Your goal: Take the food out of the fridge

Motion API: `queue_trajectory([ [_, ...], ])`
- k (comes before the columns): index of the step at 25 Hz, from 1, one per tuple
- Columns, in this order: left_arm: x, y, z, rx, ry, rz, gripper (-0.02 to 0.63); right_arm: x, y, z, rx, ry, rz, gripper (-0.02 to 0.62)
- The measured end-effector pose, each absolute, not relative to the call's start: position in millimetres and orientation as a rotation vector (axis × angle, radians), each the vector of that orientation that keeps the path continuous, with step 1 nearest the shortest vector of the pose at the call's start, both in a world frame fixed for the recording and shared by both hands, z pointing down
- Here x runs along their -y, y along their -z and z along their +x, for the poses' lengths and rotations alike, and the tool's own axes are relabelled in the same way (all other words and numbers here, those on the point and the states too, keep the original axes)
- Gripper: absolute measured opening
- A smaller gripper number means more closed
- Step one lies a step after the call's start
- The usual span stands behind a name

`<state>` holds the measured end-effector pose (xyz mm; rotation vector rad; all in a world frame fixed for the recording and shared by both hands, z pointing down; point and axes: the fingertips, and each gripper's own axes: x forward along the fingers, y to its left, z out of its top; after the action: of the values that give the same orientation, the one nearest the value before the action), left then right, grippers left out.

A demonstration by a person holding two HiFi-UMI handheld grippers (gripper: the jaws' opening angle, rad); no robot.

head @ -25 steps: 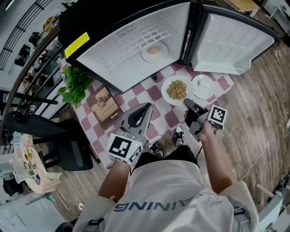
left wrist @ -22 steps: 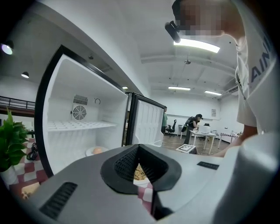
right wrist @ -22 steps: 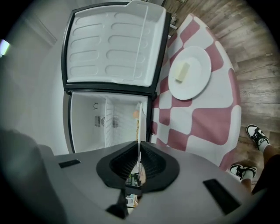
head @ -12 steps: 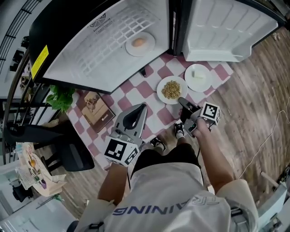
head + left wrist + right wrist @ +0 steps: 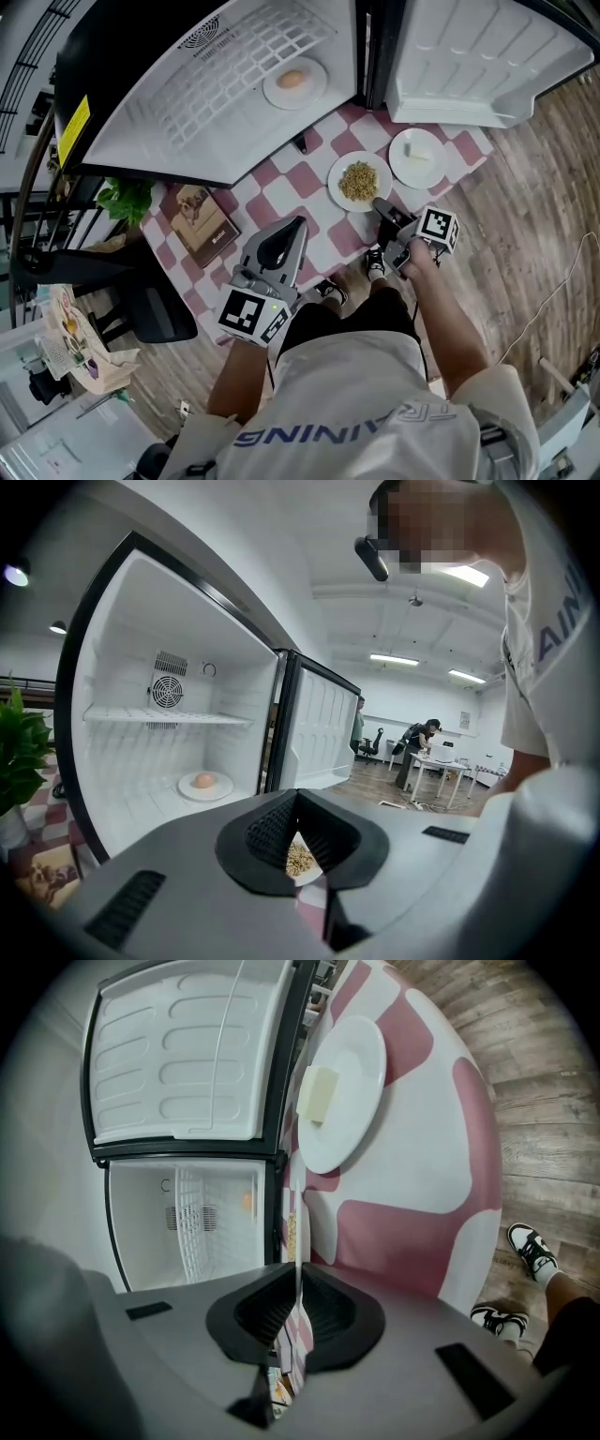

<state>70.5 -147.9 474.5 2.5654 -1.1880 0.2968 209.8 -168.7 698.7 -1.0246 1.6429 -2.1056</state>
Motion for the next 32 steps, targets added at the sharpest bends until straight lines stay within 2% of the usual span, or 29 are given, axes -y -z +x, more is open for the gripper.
queue_trajectory([
  [5,149,-474,70,1.205,-0.288,2.555,0.008,168,-703,207,-1.651,2.131,-1.027,0.037],
  [6,149,-474,69,1.208,-0.285,2.554,0.008,168,-702,205,-1.675,2.133,-1.023,0.058],
  [7,148,-473,68,1.211,-0.282,2.554,0.008,167,-700,203,-1.711,2.13,-1.02,0.123],
  [10,148,-470,63,1.225,-0.273,2.547,0.008,165,-696,197,-1.88,2.099,-1.044,0.206],
  [16,146,-464,50,1.27,-0.265,2.53,0.008,159,-699,188,-2.326,2.01,-1.183,0.29],
  [26,140,-461,36,1.316,-0.258,2.516,0.008,144,-721,190,-3.112,1.681,-1.55,0.299],
  [31,138,-453,28,1.329,-0.24,2.502,0.008,136,-717,195,-2.93,1.924,-1.517,0.287],
  [32,139,-451,26,1.334,-0.231,2.497,0.008,136,-714,198,-2.881,1.955,-1.514,0.25],
])
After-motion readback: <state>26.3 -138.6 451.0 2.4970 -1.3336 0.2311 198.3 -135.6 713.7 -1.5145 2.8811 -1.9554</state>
